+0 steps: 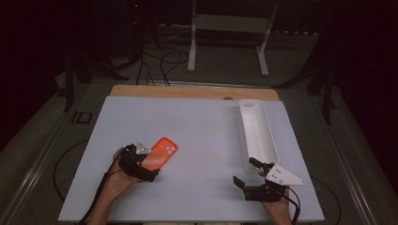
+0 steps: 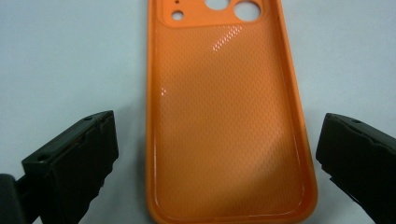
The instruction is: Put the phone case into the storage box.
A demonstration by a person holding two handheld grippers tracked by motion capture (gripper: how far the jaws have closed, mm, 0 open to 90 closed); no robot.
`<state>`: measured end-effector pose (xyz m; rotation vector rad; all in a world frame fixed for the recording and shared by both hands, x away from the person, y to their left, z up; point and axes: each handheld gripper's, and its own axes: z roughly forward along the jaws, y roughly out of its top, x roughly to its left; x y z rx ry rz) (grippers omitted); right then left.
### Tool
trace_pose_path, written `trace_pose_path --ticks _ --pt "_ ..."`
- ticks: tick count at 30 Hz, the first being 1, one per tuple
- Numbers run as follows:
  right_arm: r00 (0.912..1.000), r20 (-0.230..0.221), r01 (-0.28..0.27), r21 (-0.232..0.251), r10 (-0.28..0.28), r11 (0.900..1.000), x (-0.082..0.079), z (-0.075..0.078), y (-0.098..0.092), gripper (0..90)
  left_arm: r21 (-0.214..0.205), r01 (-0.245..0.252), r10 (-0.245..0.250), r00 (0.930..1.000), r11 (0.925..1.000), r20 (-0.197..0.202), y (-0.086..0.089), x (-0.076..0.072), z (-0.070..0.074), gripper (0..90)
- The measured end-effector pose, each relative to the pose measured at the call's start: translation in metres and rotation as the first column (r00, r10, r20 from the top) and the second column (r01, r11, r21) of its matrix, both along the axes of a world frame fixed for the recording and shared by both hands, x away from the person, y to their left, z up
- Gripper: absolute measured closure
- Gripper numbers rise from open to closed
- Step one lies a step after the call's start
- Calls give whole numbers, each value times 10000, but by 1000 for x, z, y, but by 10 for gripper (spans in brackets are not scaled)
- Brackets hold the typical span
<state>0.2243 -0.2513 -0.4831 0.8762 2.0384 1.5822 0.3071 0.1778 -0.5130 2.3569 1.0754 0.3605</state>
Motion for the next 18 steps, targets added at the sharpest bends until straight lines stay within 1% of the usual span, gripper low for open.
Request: trace_pose_path --ticks 6,7,14,18 --pt "10000 11 -3 2 3 10000 0 0 0 101 -44 -67 66 9998 10000 -173 -1 1 -4 0" --pt "10000 4 -2 5 2 10000 0 0 0 102 39 -27 28 9998 10000 -196 0 1 -4 0" --pt "10000 -18 16 15 -16 10000 0 0 1 102 -140 -115 110 9993 9998 -355 1 2 -6 0" --pt "10000 -13 14 -15 -14 10000 0 0 1 102 -149 -126 120 9991 9998 -397 1 2 -7 0"
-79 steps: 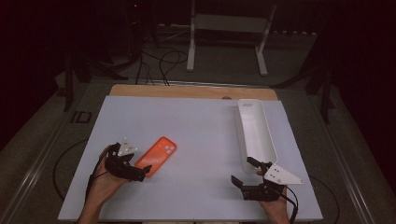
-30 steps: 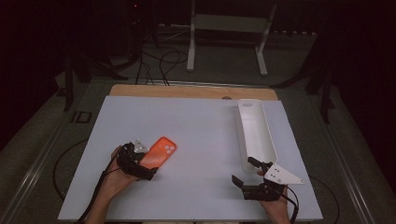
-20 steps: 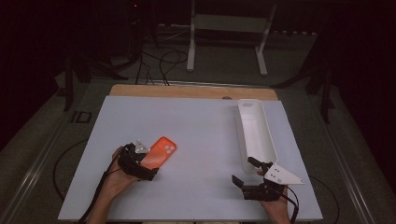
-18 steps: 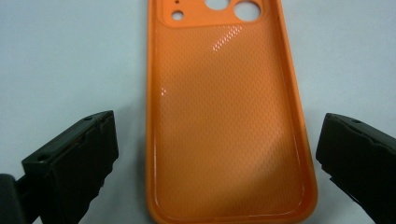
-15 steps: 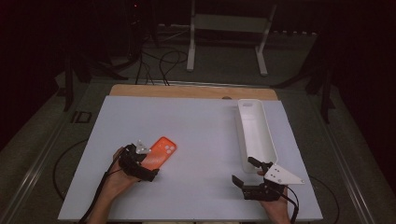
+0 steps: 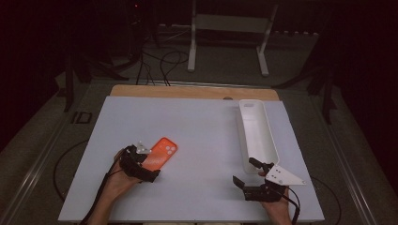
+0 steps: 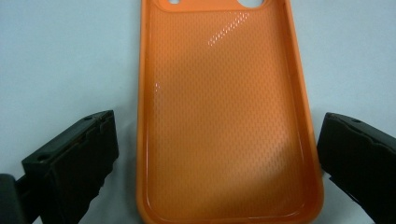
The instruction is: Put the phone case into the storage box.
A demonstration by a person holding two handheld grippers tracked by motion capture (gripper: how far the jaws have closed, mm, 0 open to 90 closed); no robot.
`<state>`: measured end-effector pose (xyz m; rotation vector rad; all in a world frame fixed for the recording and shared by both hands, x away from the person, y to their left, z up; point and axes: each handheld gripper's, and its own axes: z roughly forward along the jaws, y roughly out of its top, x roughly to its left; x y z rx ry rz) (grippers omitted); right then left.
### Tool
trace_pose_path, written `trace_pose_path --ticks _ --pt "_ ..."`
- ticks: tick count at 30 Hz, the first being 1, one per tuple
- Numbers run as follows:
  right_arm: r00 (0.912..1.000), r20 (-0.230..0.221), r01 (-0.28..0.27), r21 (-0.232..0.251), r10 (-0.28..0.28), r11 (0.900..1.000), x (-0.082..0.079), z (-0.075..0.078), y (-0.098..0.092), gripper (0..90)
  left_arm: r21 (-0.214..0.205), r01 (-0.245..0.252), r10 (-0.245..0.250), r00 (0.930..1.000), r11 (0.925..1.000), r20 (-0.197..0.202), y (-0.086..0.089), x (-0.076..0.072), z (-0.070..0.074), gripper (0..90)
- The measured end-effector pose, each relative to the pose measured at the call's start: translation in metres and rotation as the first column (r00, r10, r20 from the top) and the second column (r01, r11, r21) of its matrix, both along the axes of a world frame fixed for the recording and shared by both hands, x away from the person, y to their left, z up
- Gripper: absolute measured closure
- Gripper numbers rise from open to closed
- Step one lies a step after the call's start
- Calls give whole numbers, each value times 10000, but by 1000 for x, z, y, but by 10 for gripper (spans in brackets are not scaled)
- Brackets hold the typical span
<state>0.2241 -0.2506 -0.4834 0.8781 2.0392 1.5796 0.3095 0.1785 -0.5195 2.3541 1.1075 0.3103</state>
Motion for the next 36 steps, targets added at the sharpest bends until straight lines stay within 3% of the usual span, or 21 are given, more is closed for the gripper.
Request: trace_pose_path --ticks 13,36 --pt "10000 28 6 -52 -6 10000 0 0 1 102 51 -118 118 9999 9999 -104 -2 0 0 5" --pt "10000 29 41 -56 -41 10000 0 0 0 103 229 319 -312 9990 9992 -311 1 -4 6 129"
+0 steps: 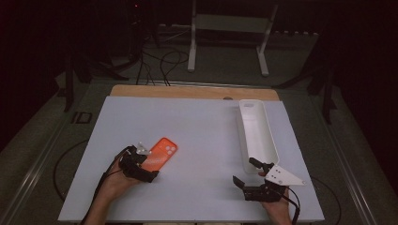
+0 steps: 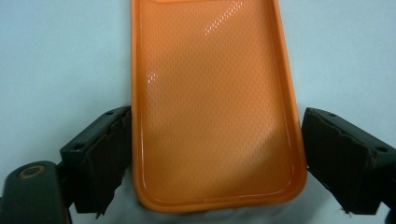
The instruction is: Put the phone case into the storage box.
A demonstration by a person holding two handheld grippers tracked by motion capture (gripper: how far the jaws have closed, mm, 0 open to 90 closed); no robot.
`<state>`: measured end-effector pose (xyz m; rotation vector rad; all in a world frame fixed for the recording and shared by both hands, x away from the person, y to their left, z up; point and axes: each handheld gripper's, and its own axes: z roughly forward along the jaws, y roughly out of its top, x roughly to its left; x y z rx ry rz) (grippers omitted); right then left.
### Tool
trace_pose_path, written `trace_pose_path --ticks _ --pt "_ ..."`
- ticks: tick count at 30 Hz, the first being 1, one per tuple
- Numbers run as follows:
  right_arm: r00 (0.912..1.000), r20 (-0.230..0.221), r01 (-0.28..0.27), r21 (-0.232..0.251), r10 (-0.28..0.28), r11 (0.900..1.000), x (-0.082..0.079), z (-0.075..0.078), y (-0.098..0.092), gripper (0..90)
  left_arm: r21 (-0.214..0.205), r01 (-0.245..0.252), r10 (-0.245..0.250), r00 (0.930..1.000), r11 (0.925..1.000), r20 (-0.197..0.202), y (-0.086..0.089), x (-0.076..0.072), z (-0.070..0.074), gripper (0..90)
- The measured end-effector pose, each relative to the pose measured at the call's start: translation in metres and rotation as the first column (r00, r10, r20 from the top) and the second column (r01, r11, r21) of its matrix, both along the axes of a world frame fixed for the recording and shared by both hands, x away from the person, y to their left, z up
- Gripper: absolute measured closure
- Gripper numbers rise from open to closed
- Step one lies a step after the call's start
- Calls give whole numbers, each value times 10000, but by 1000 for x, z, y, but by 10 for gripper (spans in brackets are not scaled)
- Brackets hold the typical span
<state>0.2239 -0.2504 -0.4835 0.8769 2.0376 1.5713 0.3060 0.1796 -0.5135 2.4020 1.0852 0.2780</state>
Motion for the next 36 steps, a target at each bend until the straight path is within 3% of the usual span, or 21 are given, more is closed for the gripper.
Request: trace_pose_path --ticks 19,36 --pt "10000 28 -63 -50 63 10000 0 -1 2 104 -175 -251 252 9997 9995 68 0 -1 2 161" --pt "10000 7 -44 -57 44 10000 0 0 2 104 -702 -544 627 9905 9960 1221 -1 -11 18 164"
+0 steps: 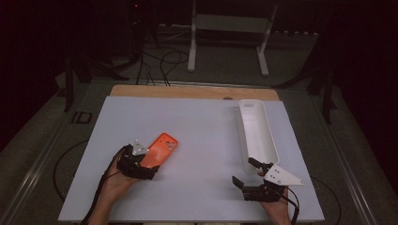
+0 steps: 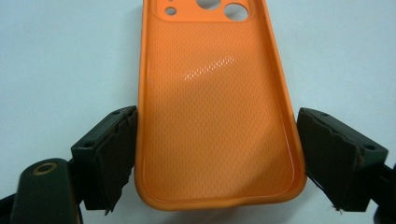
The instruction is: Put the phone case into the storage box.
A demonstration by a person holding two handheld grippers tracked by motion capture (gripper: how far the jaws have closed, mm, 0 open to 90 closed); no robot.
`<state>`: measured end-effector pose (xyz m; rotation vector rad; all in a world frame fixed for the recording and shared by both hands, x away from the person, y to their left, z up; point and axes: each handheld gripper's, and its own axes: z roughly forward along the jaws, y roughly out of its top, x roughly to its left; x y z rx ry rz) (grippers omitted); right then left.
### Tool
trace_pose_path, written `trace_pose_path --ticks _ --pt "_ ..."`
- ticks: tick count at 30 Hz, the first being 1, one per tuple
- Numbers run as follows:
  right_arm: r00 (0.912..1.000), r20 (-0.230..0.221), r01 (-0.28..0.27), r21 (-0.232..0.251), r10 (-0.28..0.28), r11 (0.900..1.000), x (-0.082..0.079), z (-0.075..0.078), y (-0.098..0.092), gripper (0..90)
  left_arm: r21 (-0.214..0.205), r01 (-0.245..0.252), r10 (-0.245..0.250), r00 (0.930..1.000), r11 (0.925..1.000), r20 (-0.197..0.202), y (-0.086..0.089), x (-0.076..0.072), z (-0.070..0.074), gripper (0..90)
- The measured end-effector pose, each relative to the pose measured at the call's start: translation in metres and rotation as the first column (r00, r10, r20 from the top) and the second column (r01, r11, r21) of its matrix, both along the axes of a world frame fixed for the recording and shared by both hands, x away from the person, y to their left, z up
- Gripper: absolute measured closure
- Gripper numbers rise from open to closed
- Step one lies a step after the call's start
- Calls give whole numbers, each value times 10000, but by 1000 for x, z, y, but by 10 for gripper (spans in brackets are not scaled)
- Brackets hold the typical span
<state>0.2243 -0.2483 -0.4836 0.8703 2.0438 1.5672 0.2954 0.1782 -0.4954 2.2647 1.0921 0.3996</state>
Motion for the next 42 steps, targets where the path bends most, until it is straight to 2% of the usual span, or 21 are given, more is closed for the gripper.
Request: trace_pose_path --ticks 15,20,27,33,35,36,42 --pt "9999 -117 36 173 -34 9998 2 4 -1 104 -266 208 -196 9987 9994 461 -11 -4 14 163" --pt "9999 -150 -50 290 55 9996 4 9 -1 104 -493 302 -269 9975 9983 655 -14 -6 21 164" --pt "9992 -301 -259 411 272 9988 7 11 10 104 -900 630 -544 9940 9939 947 -21 -9 32 164" --pt "9964 -495 -670 393 689 9970 11 15 28 103 -901 926 -818 9898 9916 1166 -29 -11 39 164" --pt "9964 -495 -670 393 689 9970 11 15 28 103 -930 945 -831 9894 9912 1194 -30 -11 41 164" --pt "9934 -733 -843 491 878 9952 17 17 36 103 -1087 1079 -946 9882 9882 1209 -32 -10 44 164" --pt "9865 -1352 -858 543 924 9948 34 24 52 102 -1144 1226 -1065 9848 9858 1374 -34 -12 52 164"
